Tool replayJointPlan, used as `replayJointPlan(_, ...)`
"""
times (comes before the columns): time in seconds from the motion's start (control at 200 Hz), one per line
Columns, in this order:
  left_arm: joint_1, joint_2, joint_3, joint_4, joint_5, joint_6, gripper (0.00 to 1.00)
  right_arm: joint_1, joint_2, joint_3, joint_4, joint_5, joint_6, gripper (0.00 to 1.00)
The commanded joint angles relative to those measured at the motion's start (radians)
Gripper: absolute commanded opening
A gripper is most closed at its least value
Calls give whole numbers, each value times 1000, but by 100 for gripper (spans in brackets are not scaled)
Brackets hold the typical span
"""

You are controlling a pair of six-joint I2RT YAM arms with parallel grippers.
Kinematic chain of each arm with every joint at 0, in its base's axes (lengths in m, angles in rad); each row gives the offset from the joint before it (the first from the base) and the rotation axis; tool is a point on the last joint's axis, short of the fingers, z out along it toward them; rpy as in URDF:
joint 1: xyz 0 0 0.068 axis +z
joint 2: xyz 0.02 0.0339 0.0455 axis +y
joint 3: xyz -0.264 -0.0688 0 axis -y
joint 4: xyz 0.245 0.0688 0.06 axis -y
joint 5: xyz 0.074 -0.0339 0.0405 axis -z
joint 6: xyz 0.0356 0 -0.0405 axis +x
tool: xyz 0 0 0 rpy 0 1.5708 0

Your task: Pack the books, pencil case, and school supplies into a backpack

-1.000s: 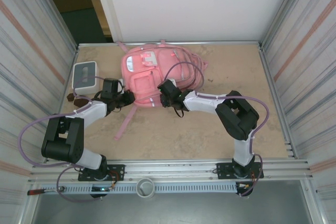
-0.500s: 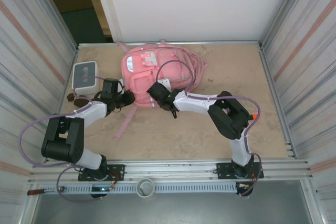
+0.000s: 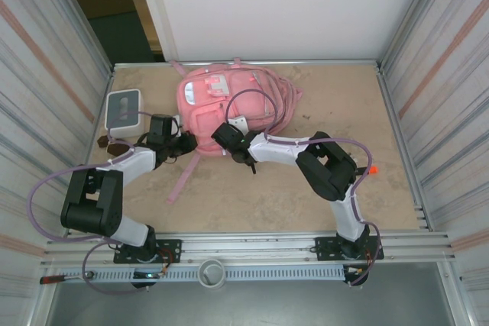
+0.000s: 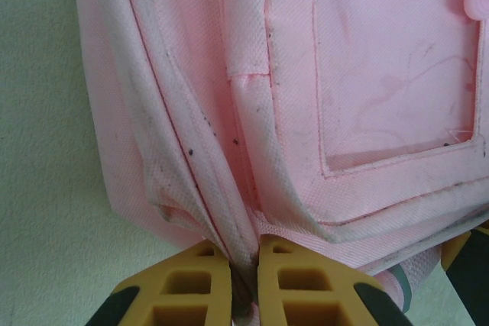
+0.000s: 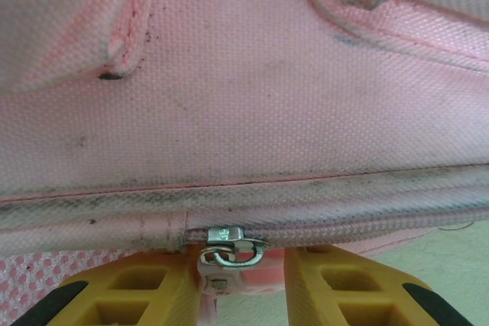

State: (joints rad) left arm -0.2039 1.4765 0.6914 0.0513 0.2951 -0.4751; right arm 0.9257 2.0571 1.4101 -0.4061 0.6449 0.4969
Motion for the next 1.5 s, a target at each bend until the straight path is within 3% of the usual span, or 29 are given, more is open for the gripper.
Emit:
replayJointPlan(0.0,-9,17,-6,24,63,35,10,8,3,25,-21,53,4,29)
replayJointPlan(0.787,-9,16,-7,25,65,38,10,15,-43,19,-7,58,-65,11)
replayJointPlan(0.972,-9,14,-6,19,61,41,10,-5,-129,-75,102,-89,-103,10)
replayJointPlan(1.368,-9,9,-9,18,48,41,8,-162,-285,-285,296,-573,-38,8)
replayJointPlan(1.493,-9,10,-9,16,48,45,7,-195,-298,-336,341,-619,-11,10)
